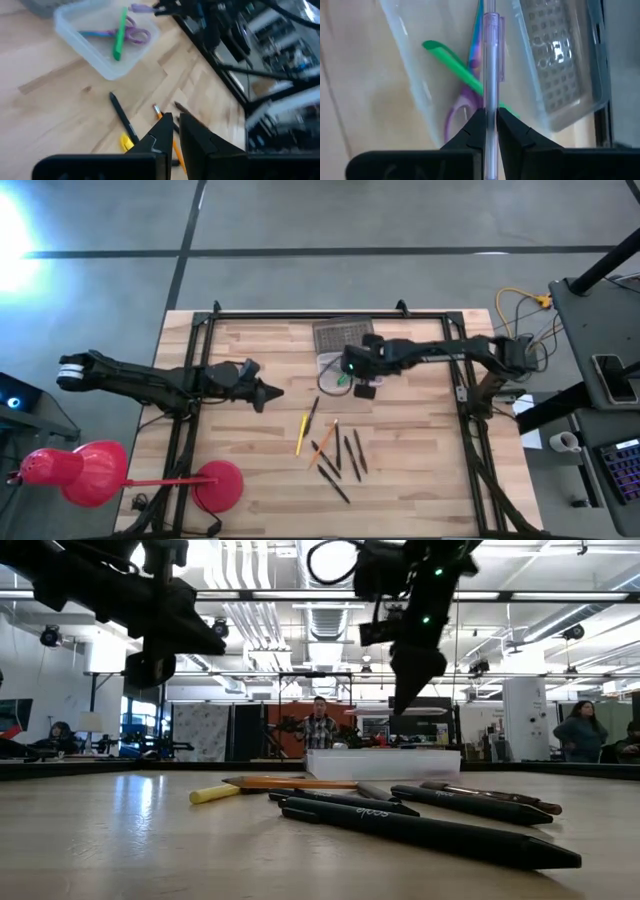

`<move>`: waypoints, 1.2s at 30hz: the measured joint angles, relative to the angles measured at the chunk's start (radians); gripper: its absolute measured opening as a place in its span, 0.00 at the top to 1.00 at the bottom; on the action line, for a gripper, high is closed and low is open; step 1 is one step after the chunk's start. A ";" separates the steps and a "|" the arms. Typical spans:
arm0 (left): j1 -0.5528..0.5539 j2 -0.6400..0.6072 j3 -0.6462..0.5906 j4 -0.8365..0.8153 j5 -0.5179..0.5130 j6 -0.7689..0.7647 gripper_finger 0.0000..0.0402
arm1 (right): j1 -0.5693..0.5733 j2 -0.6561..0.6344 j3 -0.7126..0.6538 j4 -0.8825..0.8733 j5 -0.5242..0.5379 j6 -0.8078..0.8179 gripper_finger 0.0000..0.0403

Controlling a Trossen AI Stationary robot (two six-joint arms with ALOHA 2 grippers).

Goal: Pick & place school supplies into a supply box
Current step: Put the purple ballpen into the gray supply box, then put the yellow ballpen into the gray supply box

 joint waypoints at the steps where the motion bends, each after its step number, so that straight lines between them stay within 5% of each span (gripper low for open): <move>1: 0.000 0.002 0.000 0.000 -0.020 -0.018 0.96 | -0.024 0.015 0.019 0.000 -0.024 -0.033 0.95; 9: 0.000 0.003 0.000 -0.001 -0.092 -0.103 0.96 | -0.089 0.155 0.118 -0.007 -0.106 -0.184 0.92; 22: 0.000 0.005 0.000 -0.001 -0.094 -0.131 0.96 | -0.068 0.128 0.110 -0.018 -0.104 -0.129 0.66; 36: -0.041 0.172 0.095 -0.246 -0.074 -0.190 0.96 | 0.045 0.004 0.104 -0.080 -0.048 0.380 0.60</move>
